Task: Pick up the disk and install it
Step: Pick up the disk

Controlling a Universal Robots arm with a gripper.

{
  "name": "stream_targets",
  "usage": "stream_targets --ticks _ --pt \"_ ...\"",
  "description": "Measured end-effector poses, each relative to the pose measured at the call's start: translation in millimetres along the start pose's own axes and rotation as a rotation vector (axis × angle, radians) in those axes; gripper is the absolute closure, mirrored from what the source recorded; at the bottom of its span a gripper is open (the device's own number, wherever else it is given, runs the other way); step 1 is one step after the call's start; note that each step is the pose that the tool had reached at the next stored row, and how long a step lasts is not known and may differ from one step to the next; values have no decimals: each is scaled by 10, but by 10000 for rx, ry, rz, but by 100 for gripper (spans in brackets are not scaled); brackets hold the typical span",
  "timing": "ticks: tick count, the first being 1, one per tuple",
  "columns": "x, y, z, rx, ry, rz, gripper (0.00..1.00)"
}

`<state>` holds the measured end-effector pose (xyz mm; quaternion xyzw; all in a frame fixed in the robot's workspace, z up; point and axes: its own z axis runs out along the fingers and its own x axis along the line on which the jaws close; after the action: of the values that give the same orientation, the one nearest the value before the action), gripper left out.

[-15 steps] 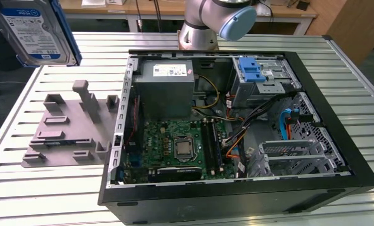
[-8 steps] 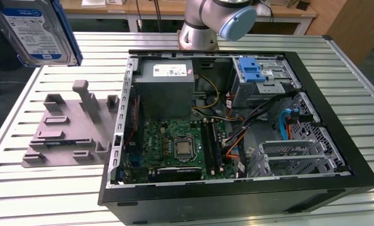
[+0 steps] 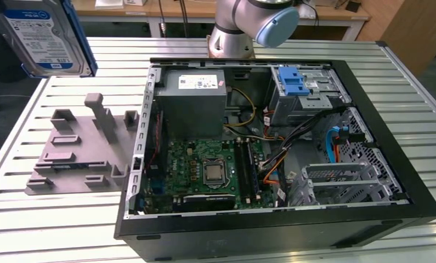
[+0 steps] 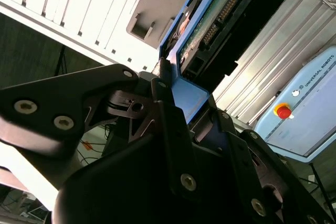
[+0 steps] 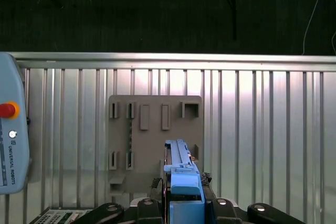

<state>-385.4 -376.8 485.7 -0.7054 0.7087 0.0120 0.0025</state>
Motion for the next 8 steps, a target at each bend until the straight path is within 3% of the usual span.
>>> stream_targets --ticks 8 --pt "0 -18 0 0 0 0 64"
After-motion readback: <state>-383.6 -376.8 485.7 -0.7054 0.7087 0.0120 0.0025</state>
